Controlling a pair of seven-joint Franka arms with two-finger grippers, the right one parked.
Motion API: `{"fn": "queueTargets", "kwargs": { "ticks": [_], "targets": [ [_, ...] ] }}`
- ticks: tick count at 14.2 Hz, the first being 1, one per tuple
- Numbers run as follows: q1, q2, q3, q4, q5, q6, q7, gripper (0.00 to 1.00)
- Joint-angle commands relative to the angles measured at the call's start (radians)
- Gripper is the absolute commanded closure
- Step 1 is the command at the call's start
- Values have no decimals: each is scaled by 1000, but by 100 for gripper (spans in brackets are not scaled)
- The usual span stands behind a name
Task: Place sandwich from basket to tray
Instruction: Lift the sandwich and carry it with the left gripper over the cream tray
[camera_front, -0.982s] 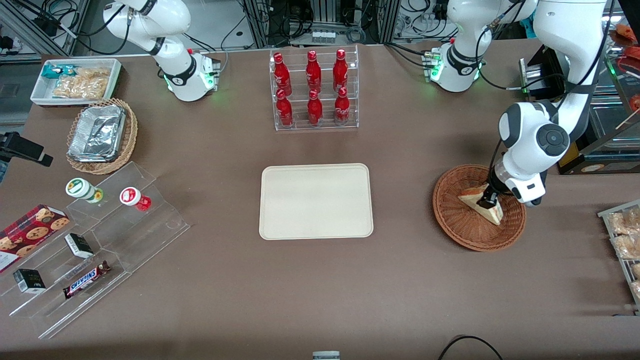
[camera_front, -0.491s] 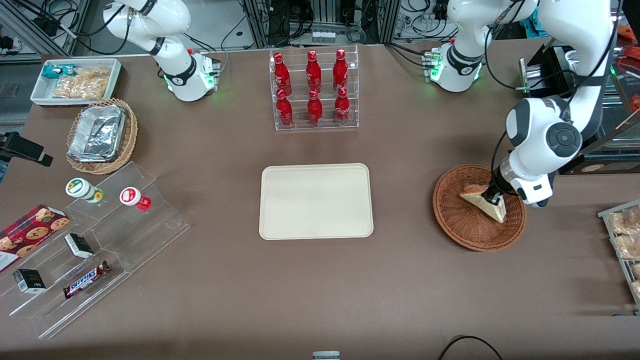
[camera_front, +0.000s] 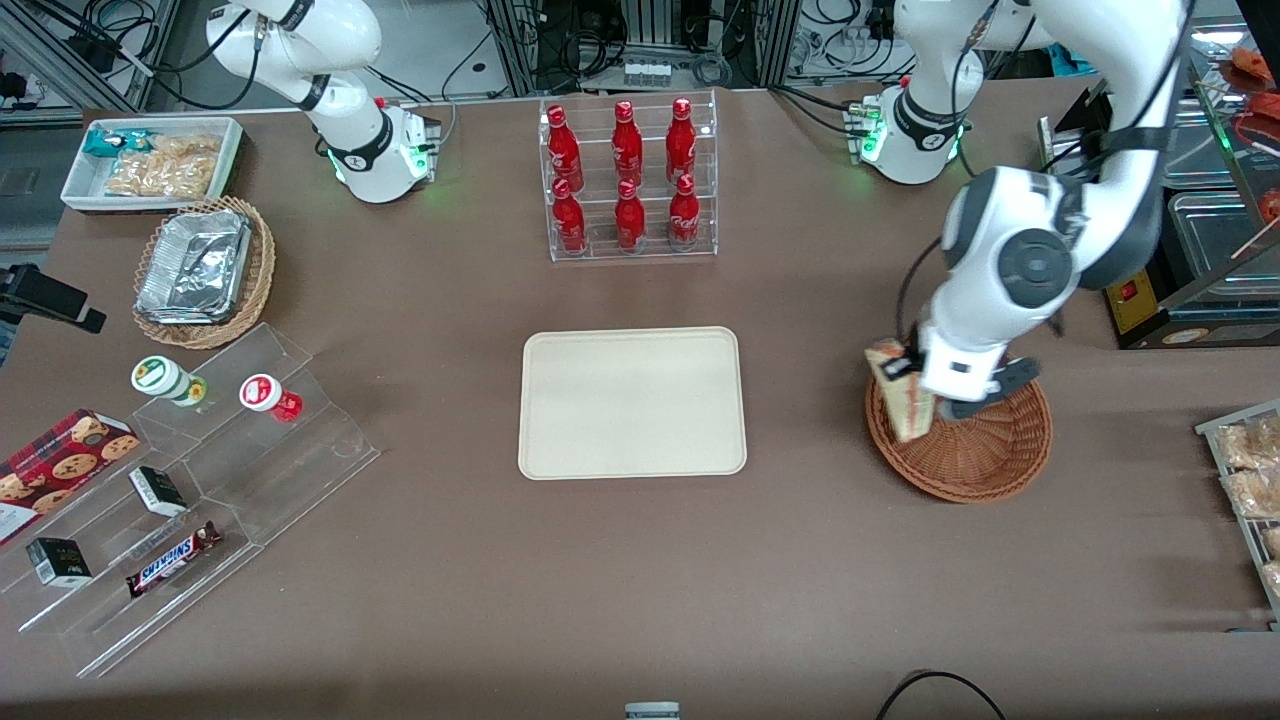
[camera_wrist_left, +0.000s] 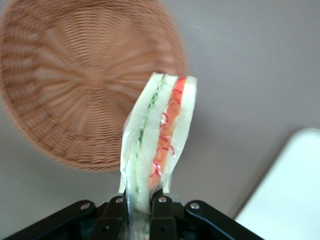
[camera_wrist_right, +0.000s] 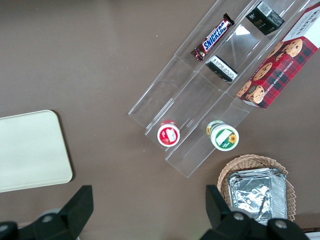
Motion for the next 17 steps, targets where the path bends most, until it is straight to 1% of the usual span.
{"fn": "queueTargets", "kwargs": {
  "ticks": [1, 2, 7, 10, 13, 15, 17],
  "targets": [
    [-114, 126, 6, 157, 12, -34, 50, 100],
    [-147, 149, 6, 190, 11, -34, 29, 100],
    [-324, 355, 5, 427, 8, -32, -146, 100],
    [-407, 458, 5, 536, 6, -35, -223, 100],
    [-473, 550, 5, 633, 8, -32, -301, 100],
    [-487, 594, 5, 688, 8, -32, -320, 100],
    [-517, 622, 6, 710, 14, -25, -356, 100]
  ]
}}
